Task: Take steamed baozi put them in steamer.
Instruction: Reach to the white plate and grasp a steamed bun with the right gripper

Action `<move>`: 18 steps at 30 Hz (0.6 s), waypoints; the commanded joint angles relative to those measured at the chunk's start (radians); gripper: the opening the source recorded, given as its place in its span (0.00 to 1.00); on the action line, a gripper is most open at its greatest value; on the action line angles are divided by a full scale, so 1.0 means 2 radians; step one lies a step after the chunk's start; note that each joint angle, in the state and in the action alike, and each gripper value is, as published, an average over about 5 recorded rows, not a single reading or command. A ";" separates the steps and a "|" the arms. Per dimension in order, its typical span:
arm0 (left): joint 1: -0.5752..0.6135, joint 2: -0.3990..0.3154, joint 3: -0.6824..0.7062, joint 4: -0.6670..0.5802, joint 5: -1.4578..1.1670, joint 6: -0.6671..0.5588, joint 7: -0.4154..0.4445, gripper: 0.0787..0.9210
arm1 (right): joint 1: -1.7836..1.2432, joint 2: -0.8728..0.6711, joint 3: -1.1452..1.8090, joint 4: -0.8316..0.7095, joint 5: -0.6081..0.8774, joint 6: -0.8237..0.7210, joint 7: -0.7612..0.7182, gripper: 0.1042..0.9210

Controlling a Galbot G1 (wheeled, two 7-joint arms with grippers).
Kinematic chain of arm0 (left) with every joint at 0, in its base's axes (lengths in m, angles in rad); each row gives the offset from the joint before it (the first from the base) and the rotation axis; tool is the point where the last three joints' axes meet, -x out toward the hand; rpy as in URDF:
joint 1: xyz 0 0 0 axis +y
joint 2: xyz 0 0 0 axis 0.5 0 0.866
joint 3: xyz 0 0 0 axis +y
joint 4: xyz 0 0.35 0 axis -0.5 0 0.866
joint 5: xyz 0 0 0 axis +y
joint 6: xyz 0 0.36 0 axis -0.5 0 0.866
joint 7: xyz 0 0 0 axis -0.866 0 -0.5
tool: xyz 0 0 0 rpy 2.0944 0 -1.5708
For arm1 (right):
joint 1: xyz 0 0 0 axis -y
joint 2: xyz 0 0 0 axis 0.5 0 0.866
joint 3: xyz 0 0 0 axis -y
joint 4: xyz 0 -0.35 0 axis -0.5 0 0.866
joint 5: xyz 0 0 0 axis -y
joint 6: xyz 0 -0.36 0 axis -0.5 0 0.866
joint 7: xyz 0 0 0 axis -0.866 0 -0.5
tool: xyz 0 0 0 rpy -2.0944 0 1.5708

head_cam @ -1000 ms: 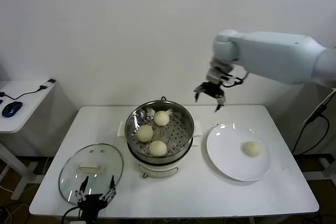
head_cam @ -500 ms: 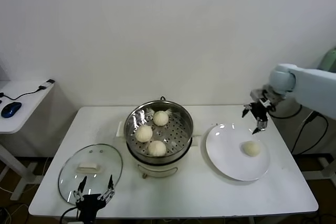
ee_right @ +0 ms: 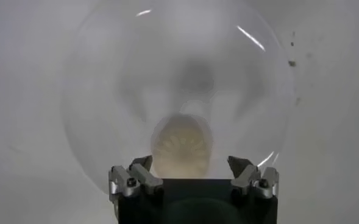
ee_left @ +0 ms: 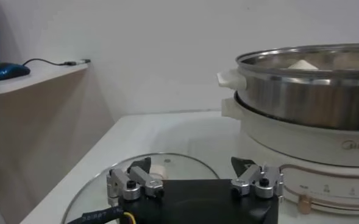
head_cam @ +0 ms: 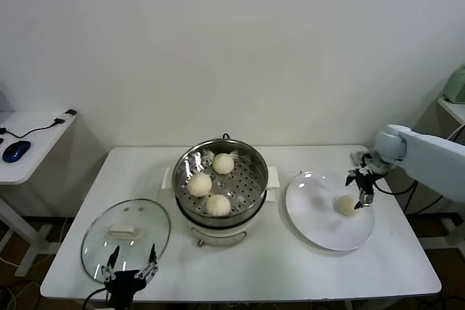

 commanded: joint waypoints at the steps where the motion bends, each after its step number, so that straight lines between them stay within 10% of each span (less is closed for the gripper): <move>1: 0.000 0.001 0.001 0.001 0.000 0.000 0.000 0.88 | -0.058 0.011 0.043 -0.024 -0.030 -0.018 0.006 0.88; 18: 0.001 0.002 0.006 -0.001 0.002 0.001 -0.001 0.88 | -0.007 -0.003 0.015 0.014 -0.027 -0.032 0.004 0.69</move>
